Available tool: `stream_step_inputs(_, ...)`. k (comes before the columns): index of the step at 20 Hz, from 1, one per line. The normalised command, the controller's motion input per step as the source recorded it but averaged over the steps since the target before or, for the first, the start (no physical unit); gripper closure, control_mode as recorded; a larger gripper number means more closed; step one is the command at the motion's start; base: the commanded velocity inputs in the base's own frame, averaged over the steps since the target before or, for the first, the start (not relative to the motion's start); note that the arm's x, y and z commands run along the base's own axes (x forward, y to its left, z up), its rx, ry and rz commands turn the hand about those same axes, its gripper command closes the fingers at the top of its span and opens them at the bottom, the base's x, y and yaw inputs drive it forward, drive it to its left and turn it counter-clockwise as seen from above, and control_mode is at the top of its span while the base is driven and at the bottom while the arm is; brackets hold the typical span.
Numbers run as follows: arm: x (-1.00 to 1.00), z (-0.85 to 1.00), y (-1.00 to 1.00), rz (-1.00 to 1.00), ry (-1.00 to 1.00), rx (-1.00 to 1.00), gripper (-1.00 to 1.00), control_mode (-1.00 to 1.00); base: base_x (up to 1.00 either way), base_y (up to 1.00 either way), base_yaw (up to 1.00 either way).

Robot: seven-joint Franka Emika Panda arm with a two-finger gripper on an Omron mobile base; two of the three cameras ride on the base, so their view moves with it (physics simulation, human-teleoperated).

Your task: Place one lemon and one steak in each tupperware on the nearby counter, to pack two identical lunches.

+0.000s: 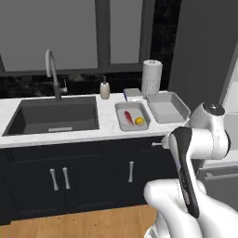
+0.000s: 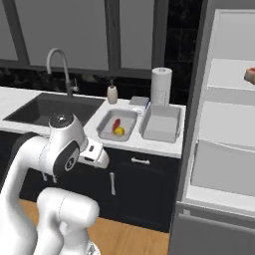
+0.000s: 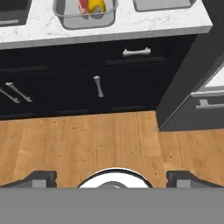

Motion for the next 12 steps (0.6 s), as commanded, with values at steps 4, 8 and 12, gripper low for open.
stream_step_inputs(4,0.0,0.0,0.0,0.0,0.0,0.0,-1.0,1.0,-0.42,-0.99,-0.09)
stream_step_inputs(8,0.0,0.0,0.0,0.0,0.0,0.0,-1.0,1.0,-0.06,-1.0,-0.09)
stream_step_inputs(12,0.0,0.0,0.0,0.0,0.0,0.0,-1.0,1.0,0.06,-1.0,-0.07)
